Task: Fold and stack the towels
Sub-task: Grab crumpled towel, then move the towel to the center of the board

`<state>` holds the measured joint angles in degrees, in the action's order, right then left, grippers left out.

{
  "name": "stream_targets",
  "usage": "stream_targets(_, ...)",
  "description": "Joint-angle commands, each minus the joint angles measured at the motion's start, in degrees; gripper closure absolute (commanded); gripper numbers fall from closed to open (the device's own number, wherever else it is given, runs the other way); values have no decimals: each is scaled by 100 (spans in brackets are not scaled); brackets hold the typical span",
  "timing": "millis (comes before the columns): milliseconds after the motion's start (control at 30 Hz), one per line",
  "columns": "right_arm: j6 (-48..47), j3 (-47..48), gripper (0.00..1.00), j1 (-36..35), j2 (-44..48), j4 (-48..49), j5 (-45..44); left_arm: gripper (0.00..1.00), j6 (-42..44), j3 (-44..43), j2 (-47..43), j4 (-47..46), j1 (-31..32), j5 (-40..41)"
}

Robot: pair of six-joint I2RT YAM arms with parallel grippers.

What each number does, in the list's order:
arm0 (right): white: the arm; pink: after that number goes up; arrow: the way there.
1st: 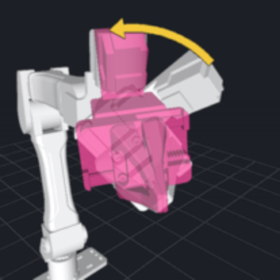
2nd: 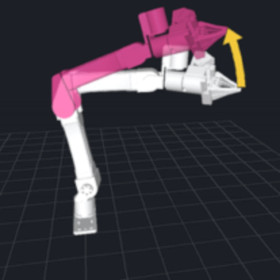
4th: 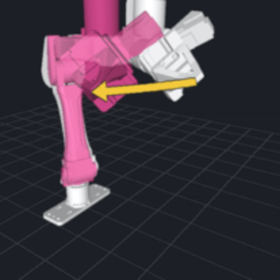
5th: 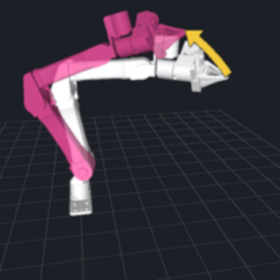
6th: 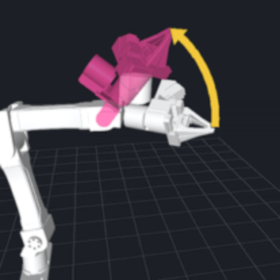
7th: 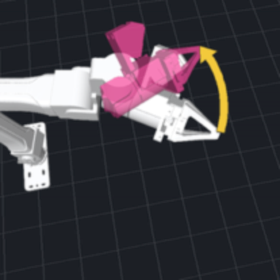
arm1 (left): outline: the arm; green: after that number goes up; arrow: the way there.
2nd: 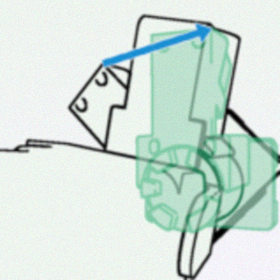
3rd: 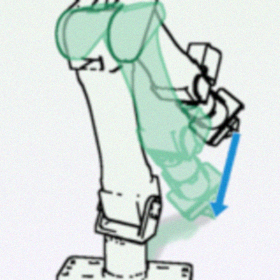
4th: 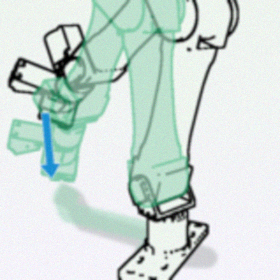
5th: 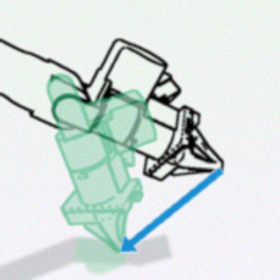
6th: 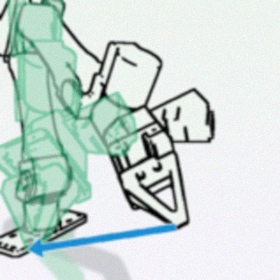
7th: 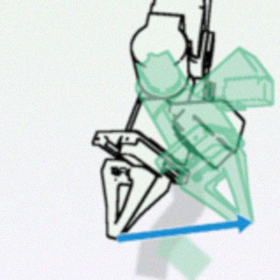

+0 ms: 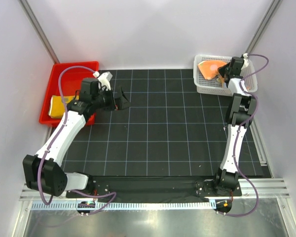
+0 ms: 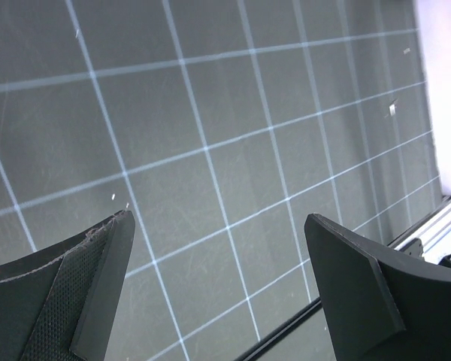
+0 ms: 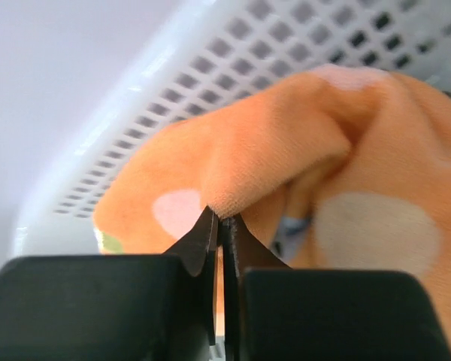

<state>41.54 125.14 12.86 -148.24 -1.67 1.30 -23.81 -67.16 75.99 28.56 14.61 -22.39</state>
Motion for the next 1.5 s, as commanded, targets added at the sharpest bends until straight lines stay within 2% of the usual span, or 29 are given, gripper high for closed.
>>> stream_targets(0,-225,12,99,-29,601,1115,624,0,17,0,-286,-675,24,-300)
stream_targets(133,-541,-525,99,-29,1593,1345,1125,0,-456,97,-313,-1018,-20,-510)
stream_targets(233,-822,-658,99,-29,2419,828,1328,0,-563,97,-295,-1291,-29,-617)
stream_targets(367,-954,-1018,99,-204,3607,-200,1987,0,-703,10,-49,-1291,-160,-749)
stream_targets(433,-1261,-1360,99,-398,4134,-621,1988,1,-730,-52,21,-1256,-239,-854)
stream_targets(533,-1578,-1615,99,-951,5128,-1799,1856,0,-862,-44,206,-1300,-371,-1091)
stream_targets(567,-1631,-1851,99,-1100,5574,-2228,1935,0,-1071,26,302,-1517,-415,-1161)
stream_targets(600,-1640,-2053,99,-1485,5883,-2371,1883,0,-1186,88,381,-1702,-467,-1815)
stream_targets(667,-1422,-2545,99,-1821,6402,-2495,1743,0,-1292,89,452,-1774,-468,-2023)
stream_targets(700,-1307,-3069,99,-1988,6892,-2496,1881,0,-1301,115,374,-1775,-459,-1980)
stream_targets(767,-966,-3643,99,-2418,7308,-2531,1892,1,-1214,150,225,-1566,-459,-1726)
stream_targets(800,-833,-4316,99,-2577,7675,-2522,1657,2,-1083,150,76,-1381,-450,-1333)
stream_targets(867,-857,-5423,98,-3095,7977,-2164,1750,2,-1029,220,-118,-1099,-459,-1040)
stream_targets(933,-937,-6086,94,-3412,8196,-2205,1516,4,-950,343,-329,-905,-459,-768)
stream_targets(967,-937,-6846,93,-3692,8224,-2067,1487,5,-915,387,-391,-765,-433,-723)
stream_targets(1067,-893,-8053,87,-4149,8084,-1846,1549,6,-678,554,-646,-449,-328,-416)
stream_targets(1133,-893,-8426,83,-4326,8005,-1802,1531,6,-546,633,-769,-299,-266,-188)
stream_targets(1167,-893,-8610,78,-4467,7952,-1819,1496,7,-485,634,-796,-141,-248,-4)
stream_targets(1233,-972,-8621,71,-4503,7969,-2098,1426,7,-493,651,-796,-105,-178,68)
stream_targets(1267,-981,-8525,60,-4494,8091,-2205,1252,7,-501,634,-752,-139,-117,199)
stream_targets(1367,-990,-8139,41,-4503,8346,-2452,769,9,-510,371,-280,-184,147,411)
stream_targets(1467,-1244,-7497,36,-4451,8155,-2566,153,11,-563,-77,509,-350,489,490)
